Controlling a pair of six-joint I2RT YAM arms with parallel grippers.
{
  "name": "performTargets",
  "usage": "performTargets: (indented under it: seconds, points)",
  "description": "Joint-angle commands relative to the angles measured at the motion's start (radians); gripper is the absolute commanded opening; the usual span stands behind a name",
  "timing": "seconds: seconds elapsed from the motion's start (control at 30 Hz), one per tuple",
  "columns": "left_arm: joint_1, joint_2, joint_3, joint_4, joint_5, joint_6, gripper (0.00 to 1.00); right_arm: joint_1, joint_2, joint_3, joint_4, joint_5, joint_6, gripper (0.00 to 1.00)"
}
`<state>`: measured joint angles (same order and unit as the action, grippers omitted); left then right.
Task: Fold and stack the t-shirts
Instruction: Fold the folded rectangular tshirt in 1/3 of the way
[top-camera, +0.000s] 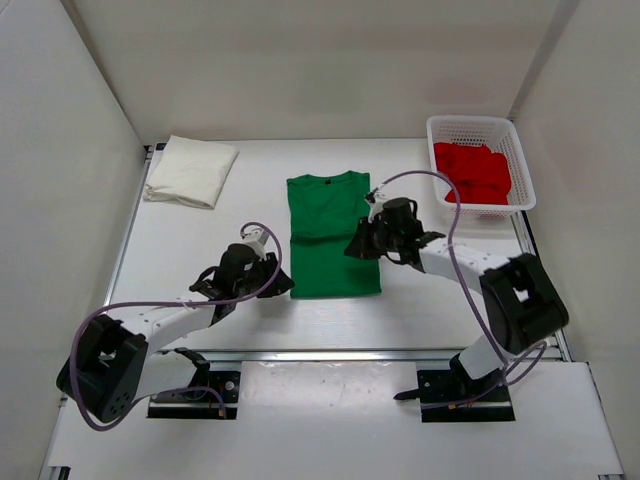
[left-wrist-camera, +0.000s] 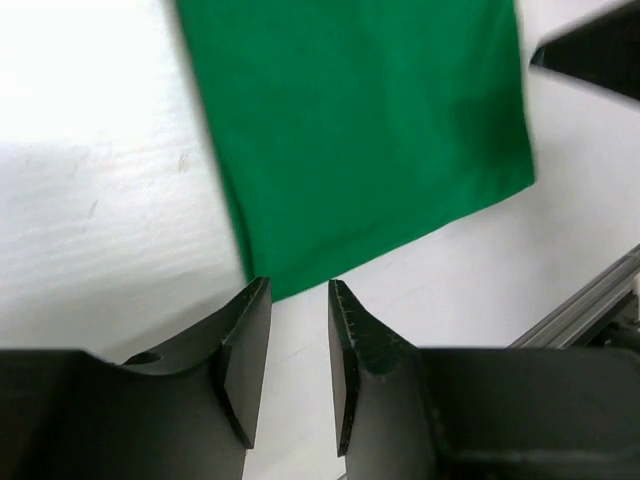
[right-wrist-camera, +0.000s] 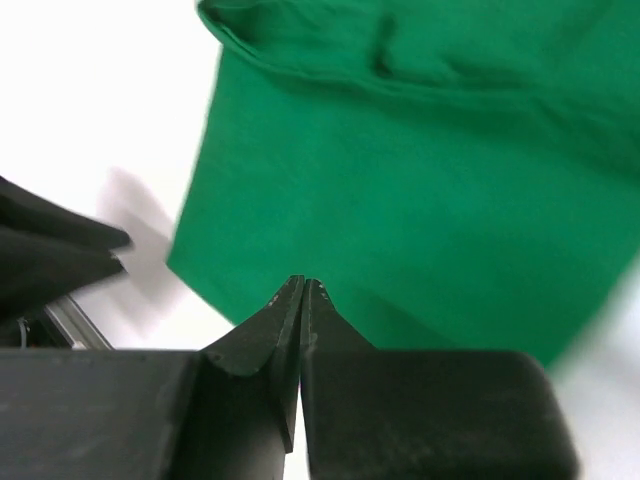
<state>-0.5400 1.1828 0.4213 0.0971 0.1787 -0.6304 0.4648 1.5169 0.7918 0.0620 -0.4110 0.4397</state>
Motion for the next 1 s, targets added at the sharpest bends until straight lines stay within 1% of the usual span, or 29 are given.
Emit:
performTargets:
  seconds: [0.0,0.13,0.2,0.27,0.3,0.33,0.37,0.43,0.5,0.7,0.77,0.8,0.83,0.87,0.9,0.93,0.97]
  points:
    - [0.002,-0.021,-0.044,-0.050,-0.008,0.020,0.42,0.049,0.127,0.114,0.056,-0.037,-0.013,0.00]
    - [-0.003,-0.026,-0.064,-0.088,-0.035,0.037,0.41,0.044,0.296,0.254,0.053,-0.078,-0.022,0.00]
    - [0.000,-0.012,-0.067,-0.079,-0.015,0.041,0.48,0.029,0.363,0.331,0.044,-0.083,-0.025,0.00]
    - [-0.005,-0.009,-0.072,-0.074,-0.008,0.043,0.52,0.008,0.420,0.386,0.036,-0.115,-0.001,0.00]
    - [-0.011,-0.002,-0.072,-0.070,-0.004,0.040,0.57,0.000,0.452,0.403,0.042,-0.129,0.010,0.00]
    - [-0.015,0.006,-0.069,-0.071,-0.004,0.046,0.69,-0.017,0.471,0.409,0.056,-0.138,0.017,0.00]
    - [-0.018,0.009,-0.073,-0.073,-0.014,0.050,0.75,-0.018,0.486,0.415,0.067,-0.144,0.022,0.00]
    - [-0.015,0.029,-0.069,-0.059,-0.015,0.049,0.99,-0.032,0.494,0.415,0.076,-0.152,0.037,0.00]
    - [-0.018,0.047,-0.070,-0.040,0.011,0.035,0.99,-0.040,0.500,0.414,0.088,-0.157,0.044,0.00]
    - [-0.054,0.129,-0.042,-0.014,-0.002,0.021,0.99,-0.048,0.465,0.461,0.069,-0.160,0.037,0.00]
    - [-0.049,0.130,-0.053,-0.010,-0.004,0.015,0.85,-0.041,0.416,0.466,0.059,-0.154,0.027,0.00]
    - [-0.055,0.120,-0.055,-0.011,-0.014,0.017,0.66,-0.034,0.387,0.459,0.053,-0.143,0.018,0.00]
    - [-0.051,0.115,-0.053,-0.023,-0.030,0.014,0.51,-0.031,0.370,0.427,0.036,-0.135,0.010,0.05]
    - [-0.049,0.104,-0.050,-0.046,-0.042,0.024,0.46,-0.026,0.324,0.388,0.042,-0.118,0.010,0.13]
    - [-0.046,0.098,-0.049,-0.043,-0.045,0.026,0.46,-0.028,0.275,0.351,0.056,-0.106,0.017,0.20]
    - [-0.043,0.092,-0.050,-0.057,-0.050,0.031,0.45,-0.031,0.243,0.274,0.099,-0.103,0.034,0.24]
    - [-0.043,0.093,-0.052,-0.062,-0.056,0.031,0.45,-0.029,0.182,0.191,0.110,-0.098,0.060,0.30]
